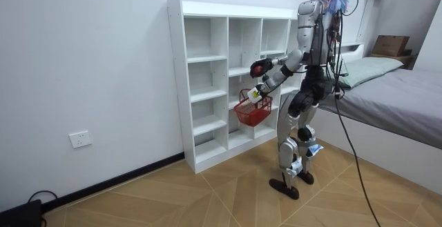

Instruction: Collect fruits from the closet

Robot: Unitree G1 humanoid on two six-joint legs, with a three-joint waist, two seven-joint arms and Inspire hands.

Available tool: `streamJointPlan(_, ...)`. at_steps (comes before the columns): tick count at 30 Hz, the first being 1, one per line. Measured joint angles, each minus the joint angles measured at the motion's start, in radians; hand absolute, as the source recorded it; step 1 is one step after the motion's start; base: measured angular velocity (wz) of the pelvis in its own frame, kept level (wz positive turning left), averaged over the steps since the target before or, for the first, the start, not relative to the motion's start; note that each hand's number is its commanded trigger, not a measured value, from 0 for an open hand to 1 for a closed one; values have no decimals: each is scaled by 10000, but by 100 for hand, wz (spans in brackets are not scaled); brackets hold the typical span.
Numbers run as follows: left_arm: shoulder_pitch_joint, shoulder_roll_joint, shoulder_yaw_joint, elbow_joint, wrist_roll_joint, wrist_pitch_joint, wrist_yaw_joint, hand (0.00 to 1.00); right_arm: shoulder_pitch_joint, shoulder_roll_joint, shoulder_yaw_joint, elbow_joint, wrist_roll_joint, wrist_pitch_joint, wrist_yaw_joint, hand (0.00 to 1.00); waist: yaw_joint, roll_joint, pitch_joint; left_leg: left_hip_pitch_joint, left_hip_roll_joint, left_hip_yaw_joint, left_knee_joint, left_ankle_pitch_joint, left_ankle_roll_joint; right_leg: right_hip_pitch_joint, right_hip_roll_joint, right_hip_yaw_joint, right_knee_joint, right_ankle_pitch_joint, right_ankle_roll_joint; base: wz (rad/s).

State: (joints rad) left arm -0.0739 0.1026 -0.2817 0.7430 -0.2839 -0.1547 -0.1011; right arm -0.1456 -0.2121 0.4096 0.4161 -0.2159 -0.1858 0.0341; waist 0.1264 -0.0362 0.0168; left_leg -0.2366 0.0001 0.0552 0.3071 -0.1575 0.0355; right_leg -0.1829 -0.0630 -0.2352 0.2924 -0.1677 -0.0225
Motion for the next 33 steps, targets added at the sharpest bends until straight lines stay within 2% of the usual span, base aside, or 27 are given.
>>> streamJointPlan(5,20,-140,-41,-72,-3,0,-296,100,75,14,0,0,-376,1,260,100,-55,47,11,-13,4,-1,10,-1,0,-11,3,-2,3,-3,-1,0)
streamJointPlan(10,231,-132,-185,-950,-328,-84,-500,100,84,97,8,0,-1205,-1,400,100,-96,88,3,-84,4,3,5,0,0,-96,4,12,21,-4,-2,0)
streamJointPlan(14,276,-98,-220,-1011,-381,-100,-644,100,124,147,4,1,-1253,-13,488,100,-120,99,10,-83,3,2,-15,-1,-1,-102,3,11,26,-21,-2,0)
streamJointPlan(18,285,52,-378,-1076,-392,-99,-680,100,192,153,0,0,-1224,-13,525,100,-130,96,11,-93,2,-1,-14,-2,-3,-117,-2,11,43,-46,-4,0)
streamJointPlan(33,284,119,-401,-1216,-936,-65,-785,100,188,192,-8,-3,-976,-29,478,100,-318,81,18,-213,24,-5,161,-50,6,-155,9,7,83,-51,-1,0)
